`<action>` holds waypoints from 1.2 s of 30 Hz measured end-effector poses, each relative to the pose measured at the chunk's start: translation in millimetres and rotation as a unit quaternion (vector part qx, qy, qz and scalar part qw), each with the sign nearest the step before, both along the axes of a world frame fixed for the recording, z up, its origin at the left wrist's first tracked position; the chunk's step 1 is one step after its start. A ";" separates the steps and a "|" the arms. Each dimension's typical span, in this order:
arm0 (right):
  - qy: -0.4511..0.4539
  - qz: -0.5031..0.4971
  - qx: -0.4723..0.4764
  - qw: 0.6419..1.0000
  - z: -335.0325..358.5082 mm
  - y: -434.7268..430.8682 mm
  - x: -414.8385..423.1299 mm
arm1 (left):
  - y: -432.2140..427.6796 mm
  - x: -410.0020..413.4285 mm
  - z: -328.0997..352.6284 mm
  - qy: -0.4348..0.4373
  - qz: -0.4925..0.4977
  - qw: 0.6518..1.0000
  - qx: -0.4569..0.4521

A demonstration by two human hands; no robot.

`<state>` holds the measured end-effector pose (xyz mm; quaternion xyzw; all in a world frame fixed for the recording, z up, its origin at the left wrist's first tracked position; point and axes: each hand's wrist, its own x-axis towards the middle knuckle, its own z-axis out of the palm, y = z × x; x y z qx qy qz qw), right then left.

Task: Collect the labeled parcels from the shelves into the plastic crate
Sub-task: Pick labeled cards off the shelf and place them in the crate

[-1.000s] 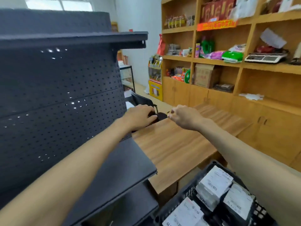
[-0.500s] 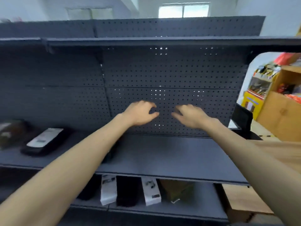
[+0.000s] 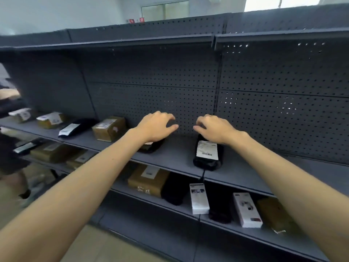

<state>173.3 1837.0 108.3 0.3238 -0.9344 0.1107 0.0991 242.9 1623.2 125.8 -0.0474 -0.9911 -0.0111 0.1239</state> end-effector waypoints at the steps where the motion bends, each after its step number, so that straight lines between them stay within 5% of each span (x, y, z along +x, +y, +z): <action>1: -0.003 0.004 -0.001 1.000 -2.0 -16.6 5.3 | -15.4 7.5 -1.7 -0.001 0.002 1.000 0.001; 12: -0.040 0.041 0.028 0.998 -40.2 -149.7 50.8 | -131.5 50.6 -55.8 -0.046 0.033 0.998 0.041; 23: -0.149 0.060 0.056 0.985 -183.0 -235.2 47.7 | -205.1 40.9 -188.7 -0.171 0.048 0.978 0.108; 36: -0.320 -0.070 0.033 0.944 -299.1 -287.3 -5.2 | -286.1 -28.5 -295.2 -0.319 0.028 0.939 0.126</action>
